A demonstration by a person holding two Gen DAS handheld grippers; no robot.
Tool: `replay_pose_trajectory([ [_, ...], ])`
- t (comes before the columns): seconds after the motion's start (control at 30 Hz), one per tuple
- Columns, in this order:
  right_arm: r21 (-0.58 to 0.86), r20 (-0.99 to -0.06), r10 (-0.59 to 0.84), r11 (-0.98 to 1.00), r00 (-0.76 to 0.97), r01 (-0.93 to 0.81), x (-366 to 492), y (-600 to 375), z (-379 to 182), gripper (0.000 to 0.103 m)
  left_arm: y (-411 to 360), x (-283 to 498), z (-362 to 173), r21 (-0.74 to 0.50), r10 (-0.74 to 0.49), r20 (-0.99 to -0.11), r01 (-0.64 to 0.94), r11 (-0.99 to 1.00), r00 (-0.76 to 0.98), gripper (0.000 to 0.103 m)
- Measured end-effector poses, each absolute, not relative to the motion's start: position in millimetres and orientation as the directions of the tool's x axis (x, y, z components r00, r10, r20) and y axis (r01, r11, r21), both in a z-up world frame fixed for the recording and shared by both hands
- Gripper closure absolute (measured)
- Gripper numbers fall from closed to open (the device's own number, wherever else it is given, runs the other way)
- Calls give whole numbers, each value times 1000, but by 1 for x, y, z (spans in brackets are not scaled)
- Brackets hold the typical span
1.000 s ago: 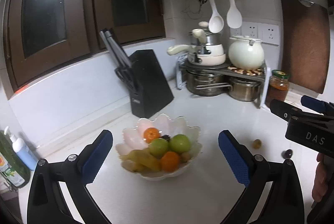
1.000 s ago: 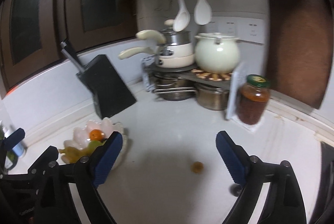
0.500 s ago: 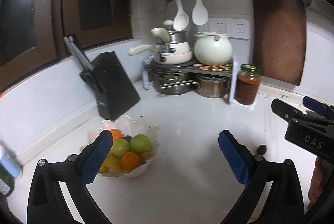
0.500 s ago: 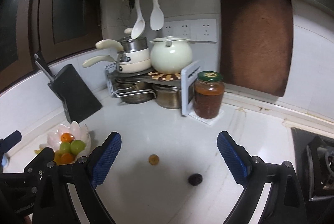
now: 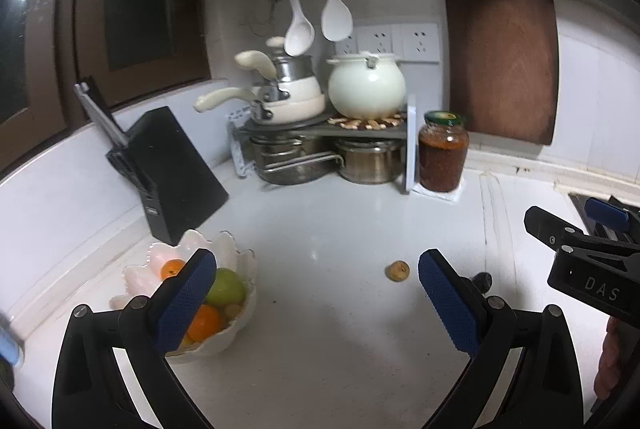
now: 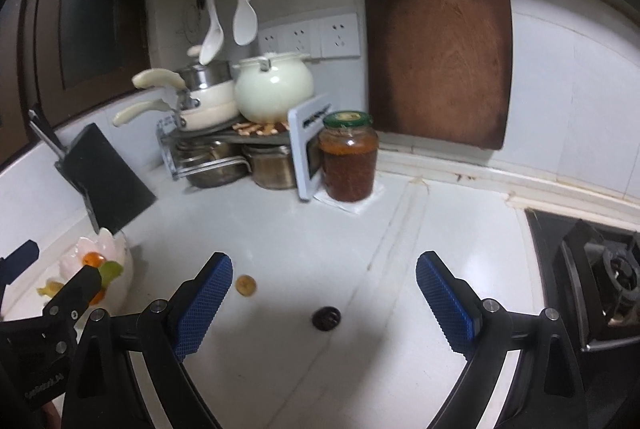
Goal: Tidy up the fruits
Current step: 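Move both tools back toward the small brown fruit and dark round fruit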
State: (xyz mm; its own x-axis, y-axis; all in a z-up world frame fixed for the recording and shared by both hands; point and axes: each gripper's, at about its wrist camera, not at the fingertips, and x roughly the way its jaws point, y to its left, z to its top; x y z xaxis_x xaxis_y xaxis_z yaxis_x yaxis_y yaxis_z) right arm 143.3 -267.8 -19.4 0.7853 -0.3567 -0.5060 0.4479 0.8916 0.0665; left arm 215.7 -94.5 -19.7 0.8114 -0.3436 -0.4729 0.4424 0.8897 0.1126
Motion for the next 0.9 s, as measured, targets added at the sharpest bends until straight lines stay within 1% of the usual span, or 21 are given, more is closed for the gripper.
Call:
replay_pose_trajectory([
  [0.2, 39, -550, -382, 876, 742, 480, 147, -279, -40, 9, -110, 222, -37, 142, -359, -497, 482, 864, 790, 0],
  [0.47, 43, -617, -367, 867, 696, 496, 152, -292, -66, 9, -129, 233, -58, 159, -390, -533, 542, 825, 751, 0],
  [0.73, 32, -661, -353, 868, 662, 496, 170, -299, -86, 10, -149, 263, -84, 133, -423, -615, 615, 777, 666, 2],
  [0.9, 42, -696, -320, 875, 643, 482, 185, -306, -98, 16, -161, 279, -97, 127, -425, -643, 636, 761, 637, 4],
])
